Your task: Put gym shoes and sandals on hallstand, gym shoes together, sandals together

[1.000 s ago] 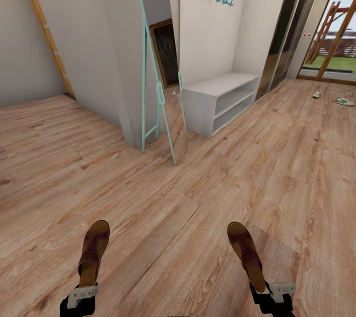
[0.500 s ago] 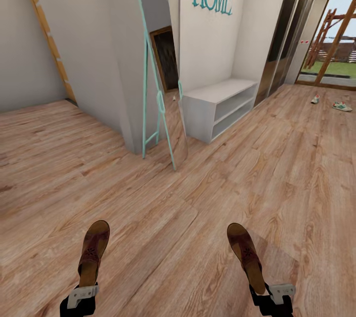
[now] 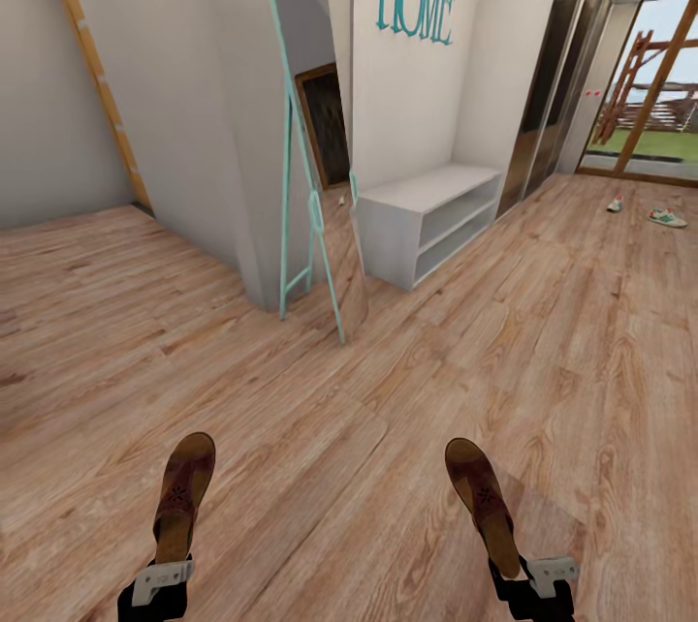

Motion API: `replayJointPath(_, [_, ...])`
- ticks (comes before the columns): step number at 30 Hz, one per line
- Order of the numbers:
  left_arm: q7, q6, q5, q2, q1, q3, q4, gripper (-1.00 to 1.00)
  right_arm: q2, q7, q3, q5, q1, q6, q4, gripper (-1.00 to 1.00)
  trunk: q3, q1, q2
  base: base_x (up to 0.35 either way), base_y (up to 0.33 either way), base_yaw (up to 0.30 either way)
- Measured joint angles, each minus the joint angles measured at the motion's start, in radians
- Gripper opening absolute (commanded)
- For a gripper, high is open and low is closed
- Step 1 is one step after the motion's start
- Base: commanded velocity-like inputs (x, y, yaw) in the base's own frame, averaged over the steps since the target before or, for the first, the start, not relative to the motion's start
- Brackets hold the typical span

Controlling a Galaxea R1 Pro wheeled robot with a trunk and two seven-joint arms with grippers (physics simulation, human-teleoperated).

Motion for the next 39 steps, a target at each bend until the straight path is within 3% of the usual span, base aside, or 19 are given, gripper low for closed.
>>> replayJointPath(15, [0.001, 0.0, 0.001, -0.001, 0.0, 0.0, 0.0, -1.0, 0.007, 0.0, -0.001, 0.0, 0.0, 0.002, -0.001, -1.0, 0.016, 0.0, 0.0, -0.138, 0.123, 0.021])
replayJointPath(23, [0.001, 0.0, 0.001, -0.001, 0.0, 0.001, -0.001, -1.0, 0.029, 0.0, 0.0, 0.0, 0.0, 0.002, -0.001, -1.0, 0.016, 0.0, 0.0, -0.245, 0.219, 0.252])
replayJointPath(39, [0.001, 0.0, 0.001, -0.001, 0.0, 0.001, -0.001, -1.0, 0.033, -0.002, 0.0, 0.002, 0.0, 0.0, -0.002, -1.0, 0.018, 0.0, 0.0, -0.251, 0.038, 0.278])
